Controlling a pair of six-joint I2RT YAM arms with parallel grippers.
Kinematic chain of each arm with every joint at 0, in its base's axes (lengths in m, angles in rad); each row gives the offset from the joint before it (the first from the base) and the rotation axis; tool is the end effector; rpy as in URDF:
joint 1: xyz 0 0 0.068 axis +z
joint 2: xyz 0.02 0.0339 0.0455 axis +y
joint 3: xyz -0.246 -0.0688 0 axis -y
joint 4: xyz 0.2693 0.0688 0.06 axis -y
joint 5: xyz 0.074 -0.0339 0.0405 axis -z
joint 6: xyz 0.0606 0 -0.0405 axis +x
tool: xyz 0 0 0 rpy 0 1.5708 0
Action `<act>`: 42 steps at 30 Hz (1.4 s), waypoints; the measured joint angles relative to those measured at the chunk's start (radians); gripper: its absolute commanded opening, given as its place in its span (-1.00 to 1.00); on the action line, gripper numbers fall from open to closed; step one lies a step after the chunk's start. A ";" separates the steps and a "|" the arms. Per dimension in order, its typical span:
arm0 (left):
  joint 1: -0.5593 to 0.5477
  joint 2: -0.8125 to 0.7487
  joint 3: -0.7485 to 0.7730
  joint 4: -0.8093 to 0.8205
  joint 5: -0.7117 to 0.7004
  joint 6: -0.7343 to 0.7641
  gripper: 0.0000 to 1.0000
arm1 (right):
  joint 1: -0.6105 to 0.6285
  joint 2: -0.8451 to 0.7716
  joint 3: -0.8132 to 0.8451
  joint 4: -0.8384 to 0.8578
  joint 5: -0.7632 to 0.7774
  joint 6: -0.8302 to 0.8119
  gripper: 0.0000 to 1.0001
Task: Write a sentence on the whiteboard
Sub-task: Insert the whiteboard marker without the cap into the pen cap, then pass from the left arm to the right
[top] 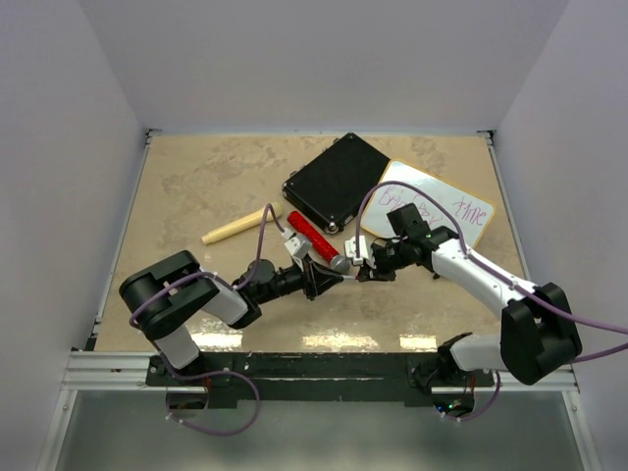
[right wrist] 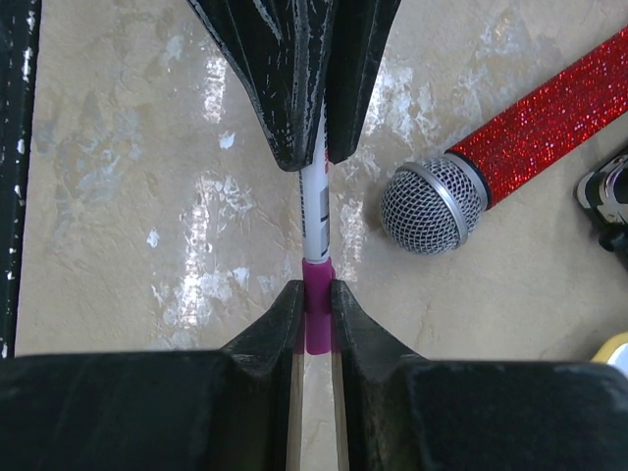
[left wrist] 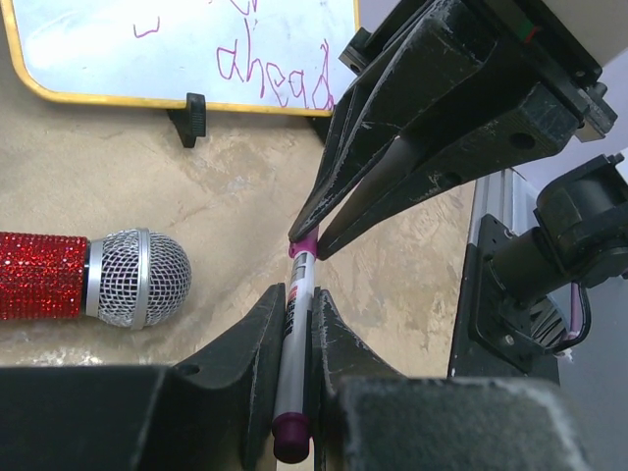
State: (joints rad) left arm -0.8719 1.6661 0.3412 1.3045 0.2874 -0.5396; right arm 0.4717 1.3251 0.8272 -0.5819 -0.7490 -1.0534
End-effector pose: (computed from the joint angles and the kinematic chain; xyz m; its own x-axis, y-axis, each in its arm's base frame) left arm 0.1794 -0.2401 0.1091 -0.4821 -0.1921 -0.8548 0.7795 0.3512 -0.5186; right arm 0.2318 0.1646 0.1718 0.1492 -0.6384 -0.7551 -0.9888 -0.0977 -0.1128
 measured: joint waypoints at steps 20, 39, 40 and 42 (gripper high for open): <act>0.016 0.060 -0.061 -0.011 -0.036 0.001 -1.00 | 0.026 0.035 0.000 0.104 -0.003 0.101 -0.15; 0.040 0.008 -0.110 -0.013 -0.016 -0.028 -1.00 | 0.037 0.112 -0.001 0.103 0.024 0.023 0.29; 0.040 0.003 -0.110 -0.013 -0.014 -0.029 -1.00 | 0.039 0.114 -0.001 0.105 0.026 0.023 0.29; 0.040 -0.006 -0.110 -0.013 -0.013 -0.036 -1.00 | 0.046 0.122 -0.001 0.107 0.027 0.023 0.24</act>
State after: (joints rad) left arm -0.8322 1.6604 0.2310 1.2915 0.2745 -0.5758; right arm 0.5175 1.4475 0.8261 -0.4751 -0.7219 -1.0306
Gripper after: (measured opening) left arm 0.165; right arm 0.646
